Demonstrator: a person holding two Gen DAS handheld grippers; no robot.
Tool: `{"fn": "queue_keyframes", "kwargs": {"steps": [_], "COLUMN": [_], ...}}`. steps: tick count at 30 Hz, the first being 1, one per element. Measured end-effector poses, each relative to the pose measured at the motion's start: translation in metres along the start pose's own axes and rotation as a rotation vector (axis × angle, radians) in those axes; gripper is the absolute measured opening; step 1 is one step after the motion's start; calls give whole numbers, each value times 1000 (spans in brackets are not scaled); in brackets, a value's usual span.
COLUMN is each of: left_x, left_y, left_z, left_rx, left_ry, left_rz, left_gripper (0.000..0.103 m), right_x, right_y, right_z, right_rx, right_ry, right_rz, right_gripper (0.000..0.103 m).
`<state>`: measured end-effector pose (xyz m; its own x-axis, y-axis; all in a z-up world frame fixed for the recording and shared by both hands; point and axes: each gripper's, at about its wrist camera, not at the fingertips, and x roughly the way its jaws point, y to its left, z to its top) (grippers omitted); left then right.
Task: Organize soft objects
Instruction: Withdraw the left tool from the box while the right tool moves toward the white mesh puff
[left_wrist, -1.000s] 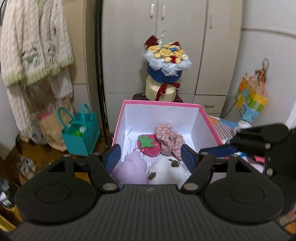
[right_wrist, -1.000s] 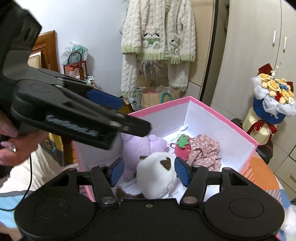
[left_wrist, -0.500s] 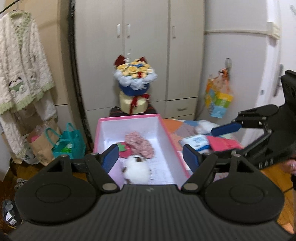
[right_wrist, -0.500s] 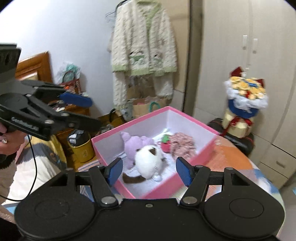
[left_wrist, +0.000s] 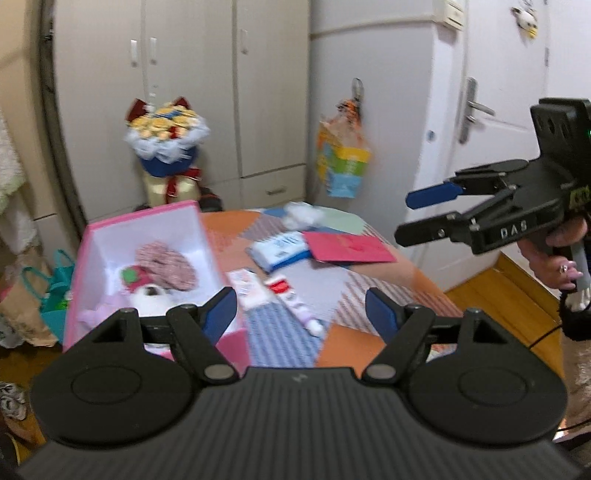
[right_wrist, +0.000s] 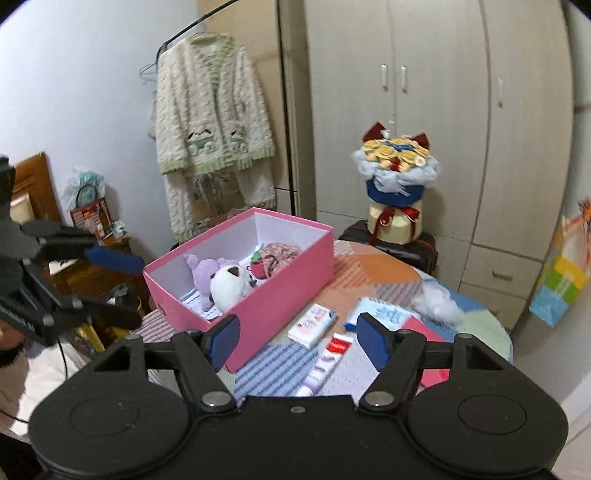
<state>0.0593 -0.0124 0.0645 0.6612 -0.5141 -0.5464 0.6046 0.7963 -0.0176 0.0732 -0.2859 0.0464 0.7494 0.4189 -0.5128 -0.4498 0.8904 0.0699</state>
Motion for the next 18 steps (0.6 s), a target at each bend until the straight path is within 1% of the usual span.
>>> {"fn": "queue_keyframes", "kwargs": {"steps": [3,7,14,18], "left_x": [17,46,101,135], "left_y": [-14,-27,-32,-31], "left_z": [-4,-9,-15,-18], "left_rx": [13,19,-32,-51], "left_ry": [13,31,75,97], "left_rz": [-24,-27,-44,-22], "left_gripper": [76,76,76,75], "right_x": [-3,6,37,56], "right_y": [-11,-22,-43,-59], "right_z": [-10,-21,-31,-31], "right_rx": [35,69,76,75], "right_ry": [6,28,38,14], "right_rz": [0,7,11,1], "right_gripper": [76,77,77,77]}}
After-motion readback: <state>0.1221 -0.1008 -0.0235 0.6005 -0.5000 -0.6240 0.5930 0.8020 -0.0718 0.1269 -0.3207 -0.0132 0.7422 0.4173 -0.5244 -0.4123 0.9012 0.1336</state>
